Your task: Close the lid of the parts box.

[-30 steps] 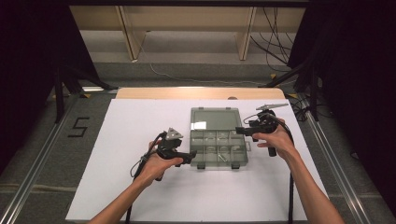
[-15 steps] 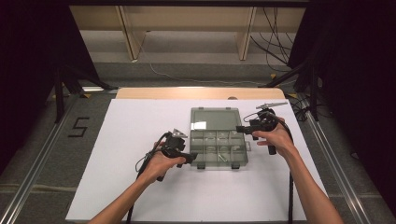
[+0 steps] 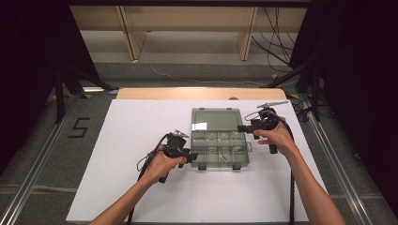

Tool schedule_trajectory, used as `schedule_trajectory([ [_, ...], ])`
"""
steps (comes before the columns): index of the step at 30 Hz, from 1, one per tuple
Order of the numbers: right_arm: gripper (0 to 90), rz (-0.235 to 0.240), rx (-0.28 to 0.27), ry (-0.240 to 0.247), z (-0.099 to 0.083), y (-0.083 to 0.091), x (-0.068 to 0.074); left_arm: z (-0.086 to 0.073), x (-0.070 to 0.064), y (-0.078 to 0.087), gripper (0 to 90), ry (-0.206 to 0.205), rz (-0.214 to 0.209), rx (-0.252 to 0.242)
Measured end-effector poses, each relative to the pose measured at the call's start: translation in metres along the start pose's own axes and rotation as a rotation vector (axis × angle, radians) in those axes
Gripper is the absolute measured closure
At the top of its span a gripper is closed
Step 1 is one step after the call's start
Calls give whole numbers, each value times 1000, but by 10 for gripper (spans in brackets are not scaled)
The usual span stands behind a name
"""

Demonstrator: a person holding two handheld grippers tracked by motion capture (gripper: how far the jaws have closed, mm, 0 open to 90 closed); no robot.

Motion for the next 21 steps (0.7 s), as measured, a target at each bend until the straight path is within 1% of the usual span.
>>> schedule_trajectory([
  [1, 194, 6, -10, -3, 2, -2, 0, 0, 0, 0, 601, 5, -3, 3],
  [2, 199, -1, 10, 4, 3, -2, 0, 0, -1, 0, 608, 12, 3, 3],
  [4, 210, -15, 14, -7, 6, -6, 3, 0, 0, 0, 611, 19, 0, 11],
  [6, 221, -1, 24, -7, 8, -11, 4, 1, 0, 0, 616, 36, 3, 10],
  [7, 217, -5, 0, -12, 9, -16, 4, 1, 0, 0, 619, 30, 5, 16],
  [9, 217, -11, 9, -35, 11, -20, 3, 1, 0, 1, 623, 34, 11, 22],
  [10, 217, -21, 36, -38, 12, -20, 2, 1, 0, 0, 625, 40, 11, 15],
  [11, 216, -23, 47, -63, 13, -21, 2, 1, 0, 0, 627, 50, 7, 9],
  [12, 213, -21, 45, -61, 15, -23, 0, 1, 0, 0, 628, 51, 9, 9],
  [13, 204, -30, 52, -67, 16, -24, -1, 2, 0, 0, 630, 52, 8, 13],
  [14, 204, -29, 46, -72, 17, -25, -2, 2, -1, 0, 632, 55, 9, 12],
  [15, 201, -12, 44, -84, 17, -27, -3, 2, -1, 0, 632, 54, 10, 12],
  [16, 194, -20, 24, -117, 17, -31, -3, 2, 0, 1, 632, 52, 12, 22],
  [17, 196, -19, 64, -104, 17, -30, -5, 2, 0, 1, 633, 52, 8, 27],
  [18, 199, -30, 74, -107, 17, -32, -6, 2, 0, 1, 633, 58, 7, 28],
  [19, 202, -29, 56, -100, 17, -35, -7, 2, 0, 1, 633, 59, 5, 28],
  [20, 208, -24, 82, -103, 17, -35, -7, 3, 0, 0, 633, 72, 2, 15],
  [21, 213, -28, 102, -93, 18, -35, -7, 3, 0, 0, 633, 76, 2, 17],
])
Point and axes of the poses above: each handheld gripper's, and its own axes: y roughly backward along the jaws, z roughly out of its top, x roughly to its left, the point moved 3 cm from there along -y, roughly forward along the jaws, and after that the axes turned 1 degree about -x, right-handed, at the moved point
